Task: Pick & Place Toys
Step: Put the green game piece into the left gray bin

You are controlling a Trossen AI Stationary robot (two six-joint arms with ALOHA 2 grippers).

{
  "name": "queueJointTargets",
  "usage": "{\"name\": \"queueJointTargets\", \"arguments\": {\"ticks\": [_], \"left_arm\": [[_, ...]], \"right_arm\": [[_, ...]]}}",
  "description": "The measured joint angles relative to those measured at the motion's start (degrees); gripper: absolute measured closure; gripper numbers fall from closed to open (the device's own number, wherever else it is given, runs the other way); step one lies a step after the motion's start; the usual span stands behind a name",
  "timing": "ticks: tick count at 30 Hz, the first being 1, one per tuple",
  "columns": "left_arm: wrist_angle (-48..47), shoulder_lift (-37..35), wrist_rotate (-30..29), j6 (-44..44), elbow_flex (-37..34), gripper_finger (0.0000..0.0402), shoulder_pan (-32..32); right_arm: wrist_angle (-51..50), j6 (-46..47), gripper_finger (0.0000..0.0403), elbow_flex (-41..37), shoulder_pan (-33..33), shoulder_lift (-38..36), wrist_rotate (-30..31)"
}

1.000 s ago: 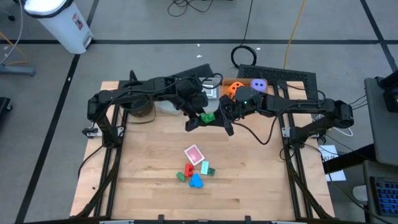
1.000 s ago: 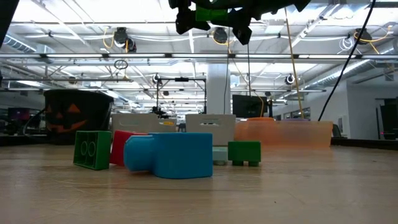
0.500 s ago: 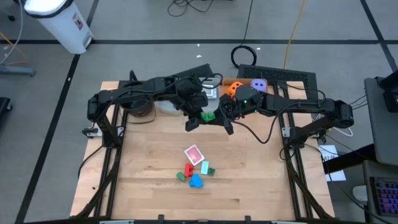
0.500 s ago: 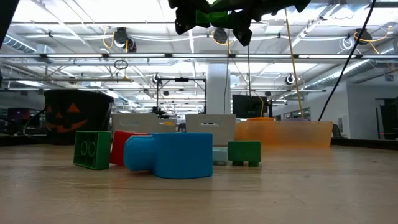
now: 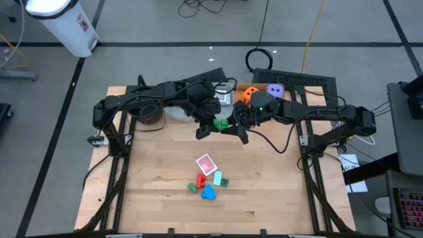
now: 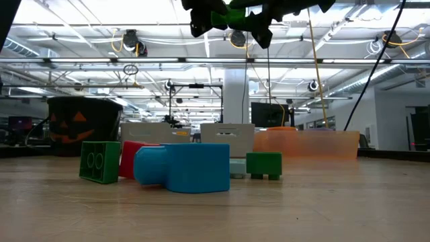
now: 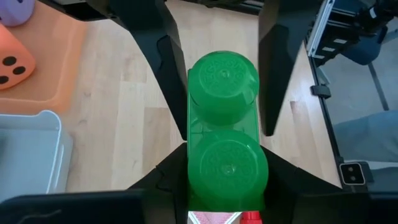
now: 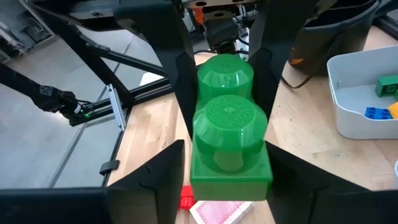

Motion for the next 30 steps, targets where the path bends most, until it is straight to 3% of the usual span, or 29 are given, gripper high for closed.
{"name": "queueJointTargets", "arguments": {"ticks": [6, 14, 21, 30], "left_arm": [[0.0, -0.1, 0.0, 0.0, 0.0, 0.0271, 0.7], [-1.8, -2.5, -1.0, -0.5, -0.1, 0.0271, 5.0], [-3.0, -7.0, -6.8, -2.2, -0.1, 0.0271, 12.5], [-6.7, -8.9, -20.9, -12.4, -0.6, 0.0271, 21.3]], "right_arm": [[-1.0, -0.3, 0.0193, 0.0, -1.4, -2.0, 0.2], [-6.3, -2.7, 0.0189, 0.1, -5.9, -6.9, 0.6], [-11.6, -6.1, 0.0189, 0.1, -10.5, -12.6, 6.6], [-16.5, -11.2, 0.0188, 0.1, -15.6, -18.3, 16.3]]}}
